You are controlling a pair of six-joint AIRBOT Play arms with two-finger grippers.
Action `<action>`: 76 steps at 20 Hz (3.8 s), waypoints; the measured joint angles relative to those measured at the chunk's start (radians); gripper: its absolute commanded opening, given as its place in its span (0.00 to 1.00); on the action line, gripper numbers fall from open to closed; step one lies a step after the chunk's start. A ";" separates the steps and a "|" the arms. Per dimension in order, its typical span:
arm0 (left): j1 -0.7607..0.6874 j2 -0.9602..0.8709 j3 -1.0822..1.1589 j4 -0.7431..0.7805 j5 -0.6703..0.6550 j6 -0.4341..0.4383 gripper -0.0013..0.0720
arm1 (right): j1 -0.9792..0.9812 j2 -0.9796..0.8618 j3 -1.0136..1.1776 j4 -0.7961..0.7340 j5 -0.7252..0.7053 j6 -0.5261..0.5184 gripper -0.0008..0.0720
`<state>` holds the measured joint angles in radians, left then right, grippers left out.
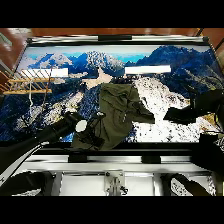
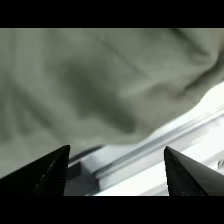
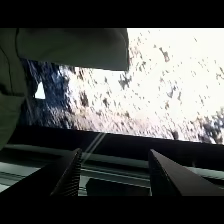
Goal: Fold the shirts.
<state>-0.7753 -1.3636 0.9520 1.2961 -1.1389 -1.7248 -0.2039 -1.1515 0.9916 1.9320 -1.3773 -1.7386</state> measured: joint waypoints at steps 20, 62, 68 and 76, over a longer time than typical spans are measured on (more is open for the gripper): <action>0.146 0.029 0.056 -0.019 -0.048 0.104 0.06 | 0.000 -0.133 -0.045 0.068 0.211 0.034 0.87; 0.631 0.647 0.969 -0.017 0.337 0.112 0.07 | 0.032 0.490 0.736 0.217 0.538 0.043 0.10; 0.631 0.642 0.910 0.027 0.101 0.218 0.07 | 0.032 0.446 0.726 0.126 0.245 0.142 0.10; 0.630 0.477 0.448 0.098 0.166 0.245 0.07 | 0.032 0.129 0.484 0.034 0.227 0.239 0.10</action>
<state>-0.1452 -0.8864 1.3998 1.3941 -0.9726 -1.4803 -0.1715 -1.0225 1.4761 1.9663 -1.1503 -1.4994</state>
